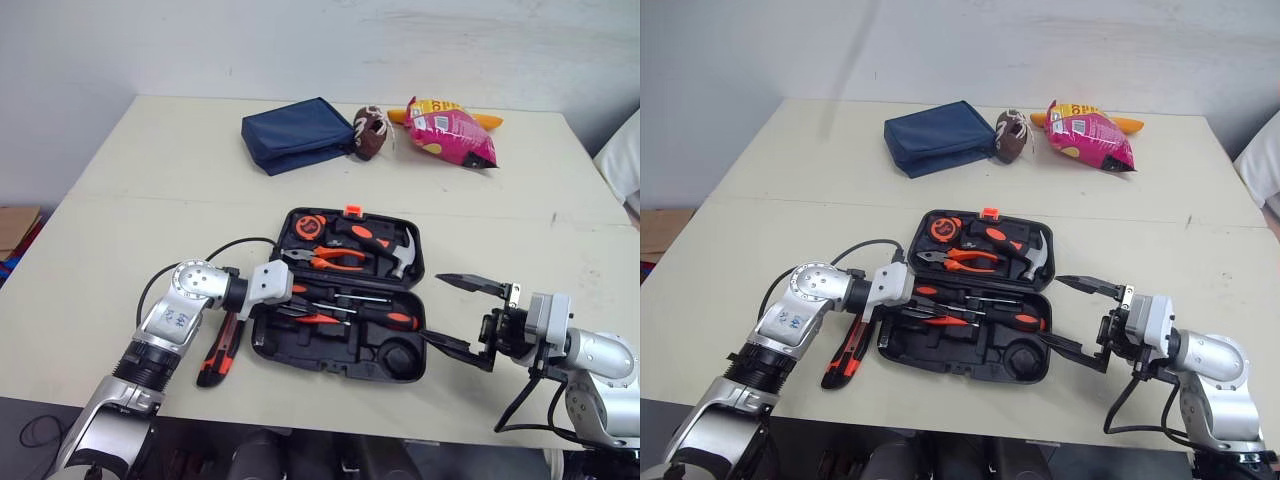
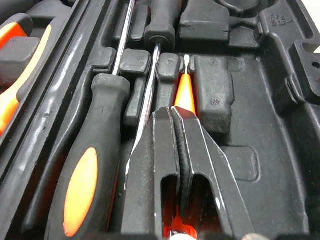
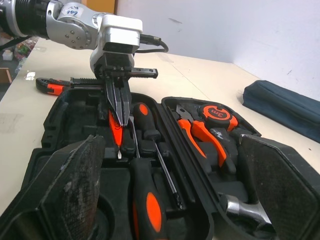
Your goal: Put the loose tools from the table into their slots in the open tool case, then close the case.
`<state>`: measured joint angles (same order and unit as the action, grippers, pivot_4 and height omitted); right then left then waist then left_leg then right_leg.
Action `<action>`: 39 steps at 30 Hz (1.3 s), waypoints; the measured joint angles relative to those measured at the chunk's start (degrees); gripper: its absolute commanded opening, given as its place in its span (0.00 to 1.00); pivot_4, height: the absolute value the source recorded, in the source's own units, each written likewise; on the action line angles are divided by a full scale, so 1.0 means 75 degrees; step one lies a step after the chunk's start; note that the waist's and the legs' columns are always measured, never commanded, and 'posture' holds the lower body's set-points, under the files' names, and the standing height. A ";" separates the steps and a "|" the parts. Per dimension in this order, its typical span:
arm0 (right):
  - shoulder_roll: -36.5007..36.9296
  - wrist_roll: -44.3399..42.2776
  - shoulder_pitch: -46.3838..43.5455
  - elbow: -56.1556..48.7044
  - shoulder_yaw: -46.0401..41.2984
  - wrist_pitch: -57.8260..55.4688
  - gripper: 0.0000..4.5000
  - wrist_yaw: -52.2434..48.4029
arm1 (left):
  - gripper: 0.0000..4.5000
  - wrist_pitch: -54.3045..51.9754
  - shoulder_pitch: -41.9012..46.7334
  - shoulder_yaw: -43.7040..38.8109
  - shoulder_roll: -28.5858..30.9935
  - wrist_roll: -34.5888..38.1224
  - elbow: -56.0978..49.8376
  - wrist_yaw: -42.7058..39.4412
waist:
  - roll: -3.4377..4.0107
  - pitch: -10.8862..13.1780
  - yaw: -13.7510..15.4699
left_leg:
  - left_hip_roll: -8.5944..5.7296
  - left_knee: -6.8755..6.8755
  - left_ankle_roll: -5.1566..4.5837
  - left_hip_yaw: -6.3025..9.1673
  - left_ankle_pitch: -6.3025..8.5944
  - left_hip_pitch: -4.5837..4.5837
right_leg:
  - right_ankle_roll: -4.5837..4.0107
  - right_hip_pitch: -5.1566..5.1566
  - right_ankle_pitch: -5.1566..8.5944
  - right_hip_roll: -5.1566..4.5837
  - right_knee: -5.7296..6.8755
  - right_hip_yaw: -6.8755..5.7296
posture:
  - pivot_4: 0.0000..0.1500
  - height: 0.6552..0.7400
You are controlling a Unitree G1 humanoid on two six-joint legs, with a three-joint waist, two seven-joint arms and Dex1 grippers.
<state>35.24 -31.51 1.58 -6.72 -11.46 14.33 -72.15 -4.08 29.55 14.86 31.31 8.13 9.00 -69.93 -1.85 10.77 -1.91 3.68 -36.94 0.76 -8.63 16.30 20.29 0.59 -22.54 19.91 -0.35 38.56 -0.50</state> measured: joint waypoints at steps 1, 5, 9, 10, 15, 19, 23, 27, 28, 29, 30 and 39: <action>-0.0032 0.0001 0.0063 0.0129 -0.0003 0.0141 1.00 -0.0078 | 0.01 0.0073 -0.0037 0.0014 0.0000 -0.0027 -0.0041 0.0051 | 0.0000 -0.0001 0.0006 | 0.0000 0.0001 -0.0005 0.0000 0.0004 -0.0001 | 0.0000 0.0002 0.0000 0.0000 -0.0002 0.0000 | 1.00 1.00; -0.0048 -0.0003 0.0218 0.0377 -0.0051 0.0434 1.00 -0.0179 | 0.01 0.0444 -0.0269 -0.0258 -0.0116 0.0187 -0.0133 0.0214 | 0.0001 -0.0001 0.0001 | 0.0000 0.0000 -0.0005 0.0000 0.0004 0.0002 | 0.0000 -0.0001 0.0000 -0.0001 -0.0002 0.0000 | 1.00 1.00; 0.0343 -0.0102 0.0503 0.0715 -0.0701 0.0611 1.00 -0.0374 | 0.01 0.0360 -0.0673 -0.1271 0.0131 0.1240 -0.1162 0.0227 | -0.0001 0.0002 0.0011 | 0.0002 0.0003 0.0000 0.0004 0.0003 0.0012 | 0.0001 -0.0008 0.0000 -0.0001 -0.0007 -0.0005 | 1.00 1.00; 0.0504 -0.0160 0.0604 0.0795 -0.0896 0.0639 1.00 -0.0497 | 0.01 0.0078 -0.0857 -0.1660 0.0380 0.1562 -0.1525 0.0301 | 0.0000 0.0002 -0.0016 | 0.0003 0.0007 0.0000 0.0003 0.0005 0.0009 | 0.0001 -0.0006 0.0000 -0.0001 -0.0008 -0.0003 | 1.00 1.00; 0.1352 -0.0238 0.1304 0.1942 -0.2326 0.0809 1.00 -0.0865 | 0.38 -0.1081 -0.2222 -0.3861 0.1572 0.2427 -0.1983 0.0923 | -0.0001 0.0005 -0.0076 | -0.0002 0.0070 -0.0011 0.0006 0.0003 -0.0011 | 0.0001 0.0003 -0.0002 -0.0003 -0.0054 -0.0006 | 1.00 1.00; 0.1818 -0.0094 0.1408 0.3807 -0.3270 0.1585 1.00 -0.0955 | 0.77 -0.0473 -0.3282 -0.5281 0.2198 0.2061 -0.0514 0.1457 | -0.0003 0.0006 -0.0135 | -0.0008 0.0108 -0.0016 0.0004 -0.0001 -0.0017 | -0.0006 0.0001 -0.0007 -0.0005 -0.0089 -0.0007 | 1.00 1.00; 0.2339 0.0036 0.1568 0.5995 -0.4259 0.2482 1.00 -0.0825 | 0.99 0.0141 -0.3722 -0.6784 0.2813 0.1793 0.1520 0.2107 | -0.0027 0.0011 -0.0172 | -0.0005 0.0121 -0.0012 0.0005 0.0011 -0.0014 | -0.0023 -0.0004 0.0002 -0.0010 -0.0100 -0.0018 | 1.00 1.00; 0.2664 0.0268 0.1752 0.7546 -0.4629 0.3162 1.00 -0.0428 | 0.99 0.0792 -0.4473 -0.7494 0.3007 0.1700 0.2171 0.2222 | -0.0024 0.0008 -0.0188 | -0.0011 0.0122 -0.0018 -0.0009 0.0028 -0.0018 | -0.0022 0.0000 0.0001 -0.0034 -0.0107 -0.0022 | 1.00 1.00; 0.2690 0.0302 0.1829 0.7886 -0.4655 0.3313 1.00 -0.0416 | 0.99 0.0889 -0.4687 -0.7601 0.2993 0.1701 0.2342 0.2223 | -0.0025 0.0008 -0.0188 | -0.0009 0.0122 -0.0017 -0.0009 0.0030 -0.0017 | -0.0023 -0.0001 0.0002 -0.0033 -0.0107 -0.0025 | 1.00 1.00; 0.2690 0.0323 0.1886 0.8026 -0.4670 0.3387 1.00 -0.0416 | 0.99 0.0922 -0.4770 -0.7627 0.2977 0.1704 0.2444 0.2221 | -0.0025 0.0008 -0.0189 | -0.0008 0.0122 -0.0016 -0.0008 0.0031 -0.0018 | -0.0023 0.0000 0.0002 -0.0033 -0.0107 -0.0026 | 1.00 1.00; 0.2689 0.0346 0.1923 0.8153 -0.4669 0.3473 1.00 -0.0434 | 0.99 0.0974 -0.4904 -0.7664 0.2957 0.1705 0.2517 0.2219 | -0.0025 0.0008 -0.0189 | -0.0008 0.0122 -0.0014 -0.0008 0.0031 -0.0018 | -0.0023 -0.0001 0.0002 -0.0032 -0.0107 -0.0026 | 1.00 1.00; 0.2226 0.0175 0.0843 0.7333 -0.4058 0.3259 1.00 -0.0643 | 0.99 0.0329 -0.5818 -0.8153 0.2177 0.2293 0.0725 0.2561 | -0.0032 0.0004 -0.0325 | -0.0002 0.0125 0.0033 -0.0006 0.0040 -0.0022 | -0.0030 0.0004 -0.0011 -0.0027 -0.0106 -0.0027 | 1.00 1.00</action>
<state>51.94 -30.20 7.90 48.27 -41.89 38.77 -76.97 -1.61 -14.08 -46.29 47.63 25.32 14.44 -50.72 -2.09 10.80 -4.34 3.66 -36.00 1.00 -8.67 16.59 20.13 0.37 -22.51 19.83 -0.55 37.77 -0.71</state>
